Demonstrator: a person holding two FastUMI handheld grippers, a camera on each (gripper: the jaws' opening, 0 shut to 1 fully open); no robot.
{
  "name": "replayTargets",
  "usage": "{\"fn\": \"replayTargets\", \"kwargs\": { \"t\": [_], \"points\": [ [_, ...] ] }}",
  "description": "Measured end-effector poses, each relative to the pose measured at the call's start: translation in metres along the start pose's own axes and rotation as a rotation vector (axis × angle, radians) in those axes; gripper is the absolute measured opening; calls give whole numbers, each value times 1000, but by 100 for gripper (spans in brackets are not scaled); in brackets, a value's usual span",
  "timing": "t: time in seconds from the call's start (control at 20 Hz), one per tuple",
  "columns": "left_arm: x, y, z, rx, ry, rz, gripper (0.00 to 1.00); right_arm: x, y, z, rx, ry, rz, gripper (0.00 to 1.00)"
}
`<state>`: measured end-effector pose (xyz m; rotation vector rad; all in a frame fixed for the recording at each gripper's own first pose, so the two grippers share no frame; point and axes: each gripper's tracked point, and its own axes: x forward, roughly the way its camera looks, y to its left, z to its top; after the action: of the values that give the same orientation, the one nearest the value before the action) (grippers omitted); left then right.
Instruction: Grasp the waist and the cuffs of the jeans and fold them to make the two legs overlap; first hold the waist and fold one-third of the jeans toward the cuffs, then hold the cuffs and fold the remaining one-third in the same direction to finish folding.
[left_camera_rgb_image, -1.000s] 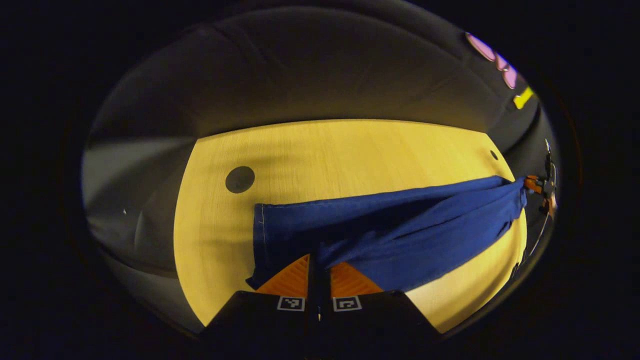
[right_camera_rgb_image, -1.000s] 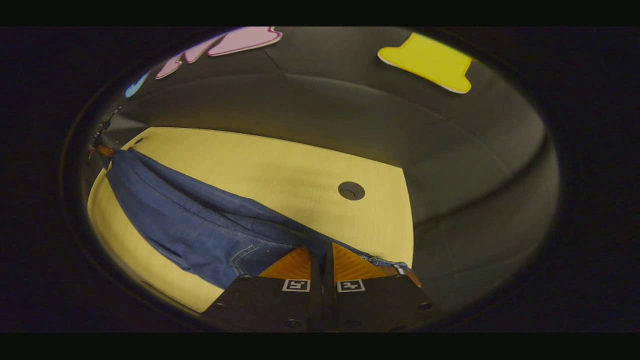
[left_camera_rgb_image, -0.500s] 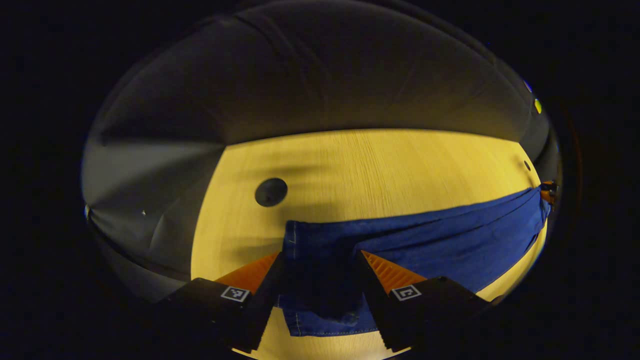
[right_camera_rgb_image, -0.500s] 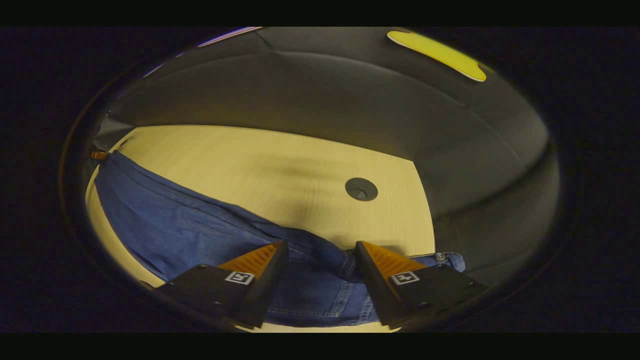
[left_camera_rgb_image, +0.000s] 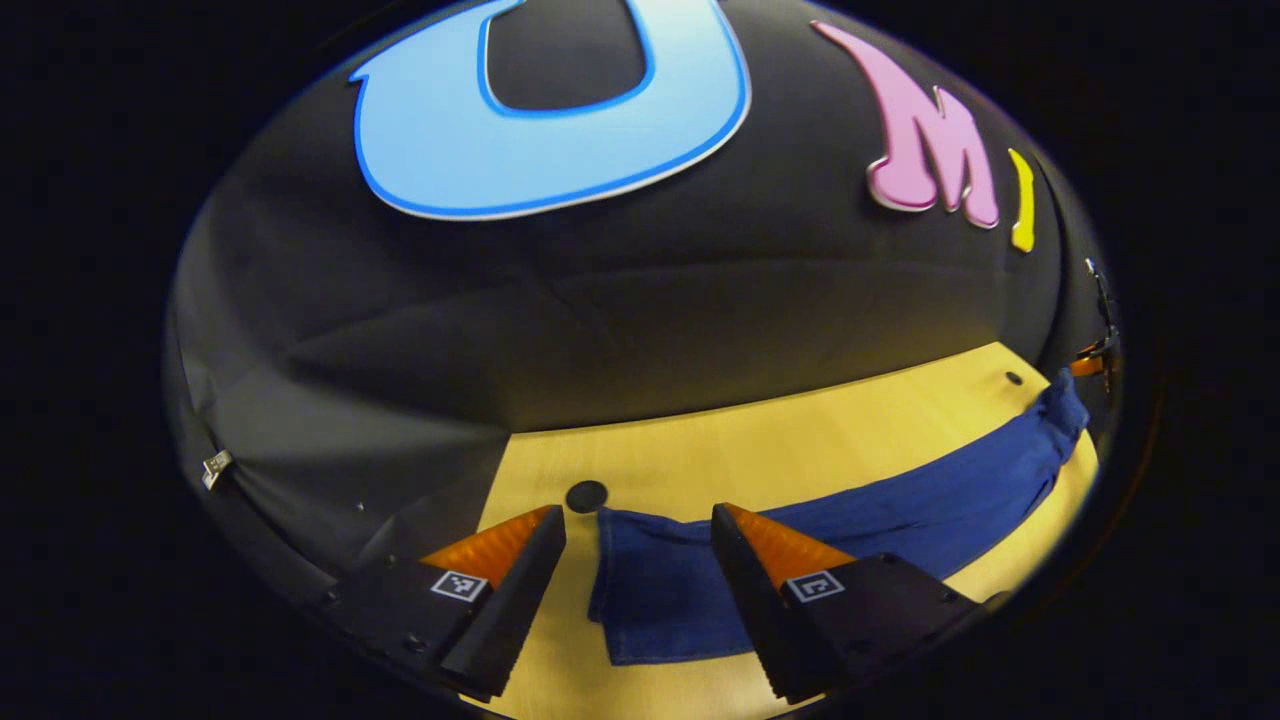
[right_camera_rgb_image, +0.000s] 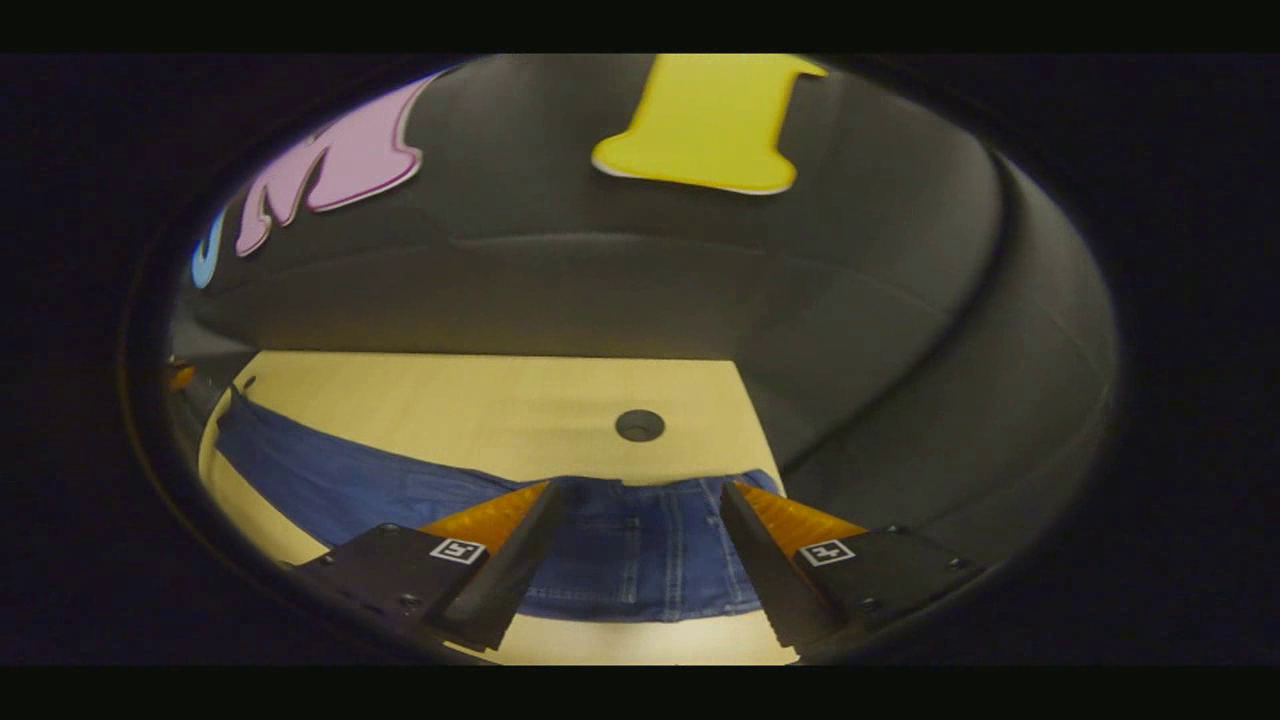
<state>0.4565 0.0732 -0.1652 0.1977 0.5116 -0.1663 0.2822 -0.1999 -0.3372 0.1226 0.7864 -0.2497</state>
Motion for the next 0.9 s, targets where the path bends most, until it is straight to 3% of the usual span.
{"fn": "replayTargets", "kwargs": {
  "t": [0.15, 0.4, 0.75, 0.9],
  "points": [
    [-46, -51, -24, -59, 14, -89, 93, -14, -37, -29, 102, 64, -66, 97],
    [-90, -93, -60, -33, 24, -149, 93, -23, -69, -100, 322, 249, -186, 98],
    [-102, -95, -81, -30, 59, -119, 93, 3, -70, -161, 667, 413, -251, 99],
    [-104, -94, -84, -41, 68, -98, 93, 20, -66, -160, 791, 399, -234, 99]
  ]
}}
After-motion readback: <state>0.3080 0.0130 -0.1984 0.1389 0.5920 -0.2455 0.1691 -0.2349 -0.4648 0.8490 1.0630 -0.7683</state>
